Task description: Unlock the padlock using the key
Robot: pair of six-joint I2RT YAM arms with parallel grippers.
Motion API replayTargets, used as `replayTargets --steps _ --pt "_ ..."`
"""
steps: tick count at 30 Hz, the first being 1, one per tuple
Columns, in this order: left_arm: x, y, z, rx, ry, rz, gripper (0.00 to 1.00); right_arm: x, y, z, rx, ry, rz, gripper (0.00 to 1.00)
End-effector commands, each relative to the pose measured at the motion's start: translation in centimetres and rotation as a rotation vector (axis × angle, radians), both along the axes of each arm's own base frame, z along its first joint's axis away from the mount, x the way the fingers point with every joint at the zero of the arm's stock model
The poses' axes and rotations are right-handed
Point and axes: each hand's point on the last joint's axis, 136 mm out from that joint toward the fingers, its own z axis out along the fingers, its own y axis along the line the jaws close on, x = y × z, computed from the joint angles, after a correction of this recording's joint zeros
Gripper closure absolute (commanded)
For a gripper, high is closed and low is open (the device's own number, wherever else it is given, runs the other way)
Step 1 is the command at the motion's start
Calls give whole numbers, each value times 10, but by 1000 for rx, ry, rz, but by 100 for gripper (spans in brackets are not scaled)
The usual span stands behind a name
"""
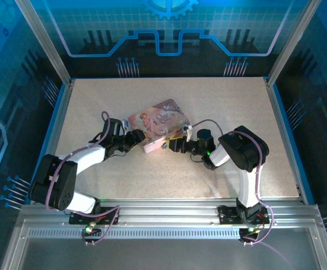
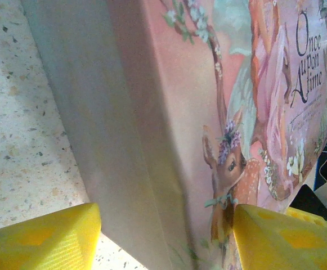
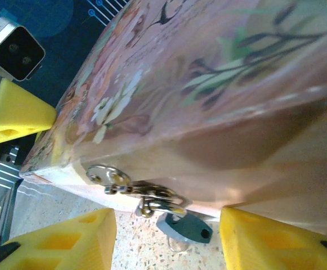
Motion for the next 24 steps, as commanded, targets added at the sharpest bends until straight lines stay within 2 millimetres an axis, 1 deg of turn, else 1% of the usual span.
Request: replayTargets --steps 1,14,19,24 --pt "-22 0 -30 37 128 -16 36 -1 10 12 40 -43 43 50" --pt "-21 -1 -30 32 130 -17 37 -3 13 15 48 -55 59 57" --pt "-21 -1 -31 33 133 -16 37 -7 13 12 49 -51 75 62" --pt "-21 -1 -31 33 134 -16 37 -6 13 8 39 -45 68 68"
